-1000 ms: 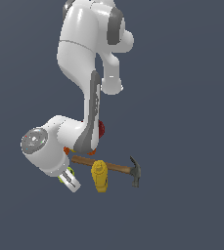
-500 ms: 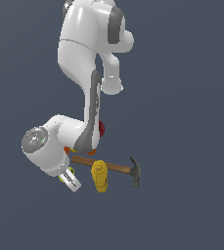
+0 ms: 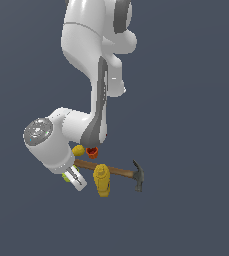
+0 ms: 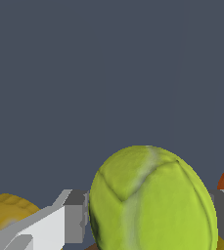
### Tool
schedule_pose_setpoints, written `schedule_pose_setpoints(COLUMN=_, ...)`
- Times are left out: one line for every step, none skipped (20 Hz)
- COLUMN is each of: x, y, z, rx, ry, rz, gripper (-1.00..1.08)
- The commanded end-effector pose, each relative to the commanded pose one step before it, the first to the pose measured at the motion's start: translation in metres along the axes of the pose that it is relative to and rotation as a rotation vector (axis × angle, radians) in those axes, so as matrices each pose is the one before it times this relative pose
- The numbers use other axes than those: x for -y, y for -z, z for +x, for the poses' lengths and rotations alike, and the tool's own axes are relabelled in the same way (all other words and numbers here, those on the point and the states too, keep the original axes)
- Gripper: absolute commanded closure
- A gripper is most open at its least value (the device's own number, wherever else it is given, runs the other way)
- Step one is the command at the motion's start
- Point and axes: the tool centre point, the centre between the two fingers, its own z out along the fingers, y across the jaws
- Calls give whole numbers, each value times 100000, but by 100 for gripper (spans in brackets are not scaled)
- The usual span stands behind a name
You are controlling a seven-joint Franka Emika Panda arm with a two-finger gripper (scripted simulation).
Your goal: Pick up a designated object from a clutter of objects.
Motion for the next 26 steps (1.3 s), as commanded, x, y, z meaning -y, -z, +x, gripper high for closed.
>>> schedule_pose_setpoints(x=398, y=1722, z=-862, rx=-235, ry=52, rz=174, gripper=108)
schedule_pose_setpoints(x=157, y=743, z=-427, rx=0, ry=0, rz=0, gripper=108)
schedule_pose_setpoints(x=169, y=798, z=-457, rx=0, ry=0, rz=0, gripper=108)
schedule_pose_setpoints(x=166, y=863, z=-482, rx=23, ry=-14, rz=64, gripper=108)
schedule_pose_setpoints(x=193, y=912, z=-519, rx=0, ry=0, rz=0, gripper=108)
schedule_pose_setpoints(x=198, y=937, z=-532, rx=0, ry=0, rz=0, gripper=108)
schedule_pose_setpoints(x=201, y=952, z=-538, rx=0, ry=0, rz=0, gripper=108)
schedule_pose_setpoints(x=205, y=968, z=-545, rx=0, ry=0, rz=0, gripper=108)
schedule_pose_setpoints(x=208, y=985, z=-553, rx=0, ry=0, rz=0, gripper=108)
schedule_pose_setpoints(x=212, y=1004, z=-561, rx=0, ry=0, rz=0, gripper=108)
schedule_pose_setpoints(x=216, y=1024, z=-569, rx=0, ry=0, rz=0, gripper=108)
schedule_pose_setpoints(x=220, y=1046, z=-579, rx=0, ry=0, rz=0, gripper=108)
schedule_pose_setpoints(x=214, y=1077, z=-584, rx=-53, ry=-30, rz=-33, gripper=108)
schedule_pose_setpoints(x=224, y=1062, z=-581, rx=0, ry=0, rz=0, gripper=108)
schedule_pose_setpoints(x=224, y=1061, z=-578, rx=0, ry=0, rz=0, gripper=108)
schedule_pose_setpoints(x=226, y=1068, z=-579, rx=-49, ry=-16, rz=-46, gripper=108)
schedule_pose_setpoints(x=224, y=1058, z=-569, rx=0, ry=0, rz=0, gripper=108)
schedule_pose_setpoints(x=228, y=1065, z=-572, rx=-50, ry=-17, rz=-45, gripper=108)
schedule_pose_setpoints(x=226, y=1054, z=-561, rx=0, ry=0, rz=0, gripper=108)
schedule_pose_setpoints(x=224, y=1035, z=-548, rx=0, ry=0, rz=0, gripper=108)
schedule_pose_setpoints(x=223, y=1016, z=-538, rx=-51, ry=-16, rz=-43, gripper=108)
schedule_pose_setpoints(x=214, y=976, z=-511, rx=0, ry=0, rz=0, gripper=108)
schedule_pose_setpoints(x=210, y=944, z=-492, rx=0, ry=0, rz=0, gripper=108)
schedule_pose_setpoints(x=206, y=910, z=-471, rx=0, ry=0, rz=0, gripper=108)
schedule_pose_setpoints(x=209, y=885, z=-463, rx=-56, ry=-12, rz=-39, gripper=108)
schedule_pose_setpoints(x=197, y=833, z=-426, rx=0, ry=0, rz=0, gripper=108)
